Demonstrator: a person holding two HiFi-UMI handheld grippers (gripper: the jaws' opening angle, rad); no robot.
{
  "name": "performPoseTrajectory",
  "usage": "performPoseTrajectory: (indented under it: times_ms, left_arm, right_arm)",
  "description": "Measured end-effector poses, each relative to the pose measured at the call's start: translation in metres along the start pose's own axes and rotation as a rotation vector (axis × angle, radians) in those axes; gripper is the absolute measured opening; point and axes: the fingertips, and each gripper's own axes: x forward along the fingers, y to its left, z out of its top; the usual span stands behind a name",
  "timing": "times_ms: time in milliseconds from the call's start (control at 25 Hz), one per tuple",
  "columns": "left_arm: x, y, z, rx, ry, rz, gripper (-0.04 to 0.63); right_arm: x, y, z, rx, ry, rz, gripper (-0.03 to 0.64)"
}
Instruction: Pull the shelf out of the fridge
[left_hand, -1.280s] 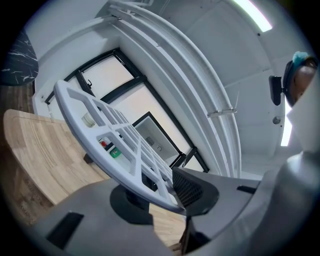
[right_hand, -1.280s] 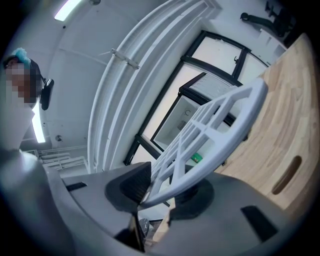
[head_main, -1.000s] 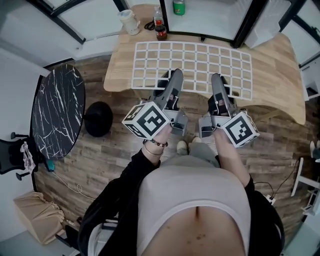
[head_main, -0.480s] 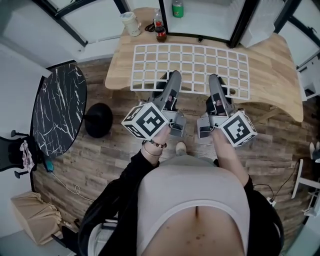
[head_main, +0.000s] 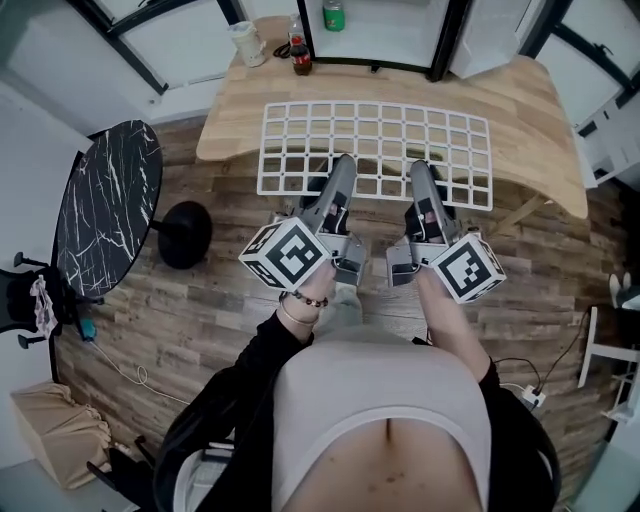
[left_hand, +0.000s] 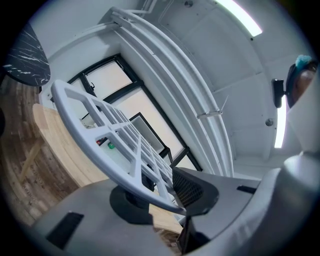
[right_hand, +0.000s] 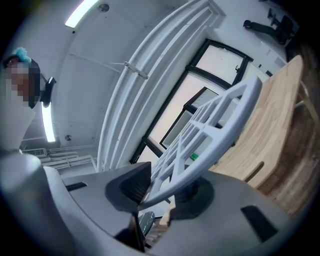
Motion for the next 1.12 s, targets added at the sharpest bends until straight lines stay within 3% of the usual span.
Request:
performPoseTrajectory:
  times_ms: [280,520,880,1120]
  left_arm:
    - [-0.067,-0.043,-0.049,-0.018,0.004,0.029,0.118]
    - [-0.105,-0.071,-0.065,-0.014,0.0,0.037,0.118]
    - [-0.114,-0.091,-0.059,-0.001,0.002,0.01,0.118]
    - [-0.118,-0.093,-0.057,0.01,-0.003,0.016,0.118]
  right_arm:
    - [-0.09,0.014,-0.004,0.022,0.018,-0.019,0.118]
    - [-0.136,0.03,-0.005,0.03,0.027,-0.021,0.118]
    - [-0.143,0.053,0.008,0.015,-0.005,0.032,0.119]
    - [-0.149,0.05,0.003,0.014,0.005,-0.015,0.12]
